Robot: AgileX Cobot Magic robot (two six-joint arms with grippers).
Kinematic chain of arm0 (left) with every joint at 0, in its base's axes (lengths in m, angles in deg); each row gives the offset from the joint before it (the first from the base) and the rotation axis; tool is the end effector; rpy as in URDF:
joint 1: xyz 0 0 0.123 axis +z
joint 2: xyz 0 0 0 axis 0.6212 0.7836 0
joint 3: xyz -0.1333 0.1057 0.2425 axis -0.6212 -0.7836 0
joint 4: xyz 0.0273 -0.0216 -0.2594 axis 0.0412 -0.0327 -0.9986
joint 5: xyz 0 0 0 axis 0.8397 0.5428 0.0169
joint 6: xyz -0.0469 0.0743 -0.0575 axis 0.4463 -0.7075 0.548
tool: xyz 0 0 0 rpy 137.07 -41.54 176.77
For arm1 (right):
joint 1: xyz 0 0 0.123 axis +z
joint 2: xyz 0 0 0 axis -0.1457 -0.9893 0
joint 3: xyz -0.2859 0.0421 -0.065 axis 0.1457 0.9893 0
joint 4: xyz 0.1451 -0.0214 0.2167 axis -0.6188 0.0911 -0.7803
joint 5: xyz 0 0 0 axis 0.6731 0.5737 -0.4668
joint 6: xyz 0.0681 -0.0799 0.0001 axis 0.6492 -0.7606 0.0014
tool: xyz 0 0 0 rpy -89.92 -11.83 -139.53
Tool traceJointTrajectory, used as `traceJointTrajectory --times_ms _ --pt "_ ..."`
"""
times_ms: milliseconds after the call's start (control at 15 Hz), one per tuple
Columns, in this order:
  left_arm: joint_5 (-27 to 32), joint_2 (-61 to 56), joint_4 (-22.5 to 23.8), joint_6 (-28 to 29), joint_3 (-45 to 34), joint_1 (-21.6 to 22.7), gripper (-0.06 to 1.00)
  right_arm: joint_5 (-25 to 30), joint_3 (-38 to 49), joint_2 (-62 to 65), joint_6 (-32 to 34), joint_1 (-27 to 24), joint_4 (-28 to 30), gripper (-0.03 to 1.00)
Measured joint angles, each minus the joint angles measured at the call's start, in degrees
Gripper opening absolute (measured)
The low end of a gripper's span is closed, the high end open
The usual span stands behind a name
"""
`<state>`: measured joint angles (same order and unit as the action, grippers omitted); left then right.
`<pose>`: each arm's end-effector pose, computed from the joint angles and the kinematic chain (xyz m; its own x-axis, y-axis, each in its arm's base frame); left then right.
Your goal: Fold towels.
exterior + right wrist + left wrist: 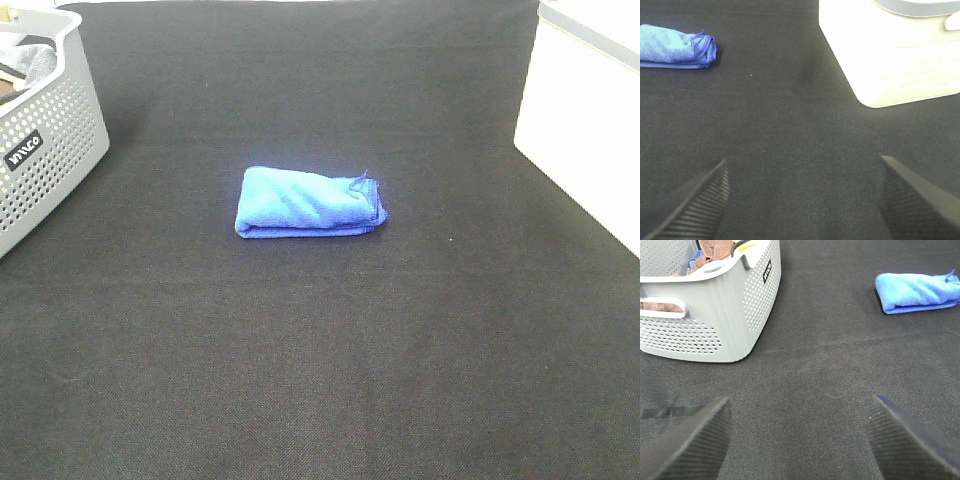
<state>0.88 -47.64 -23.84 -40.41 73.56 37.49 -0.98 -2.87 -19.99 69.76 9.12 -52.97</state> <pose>0.0038 -0.0082 0.2786 -0.4389 0.0330 -0.8979 0.0970 0.9952 -0.0108 0.0037 0.0075 0.2777 -0.4448 -0.0397 -0.8947 -0.0921 0.9957 0.0016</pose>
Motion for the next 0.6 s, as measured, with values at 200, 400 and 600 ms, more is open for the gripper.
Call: traceJointTrajectory --times_ms 200,400,600 --pt "0.0 0.0 0.0 0.0 0.0 0.0 0.72 0.0 0.0 0.0 0.0 0.0 0.0 0.76" --pt "0.0 0.0 0.0 -0.06 0.0 0.0 0.72 0.0 0.0 0.0 0.0 0.0 0.0 0.76" --pt "0.0 -0.06 0.0 -0.06 0.0 0.0 0.72 0.0 0.0 0.0 0.0 0.0 0.0 0.76"
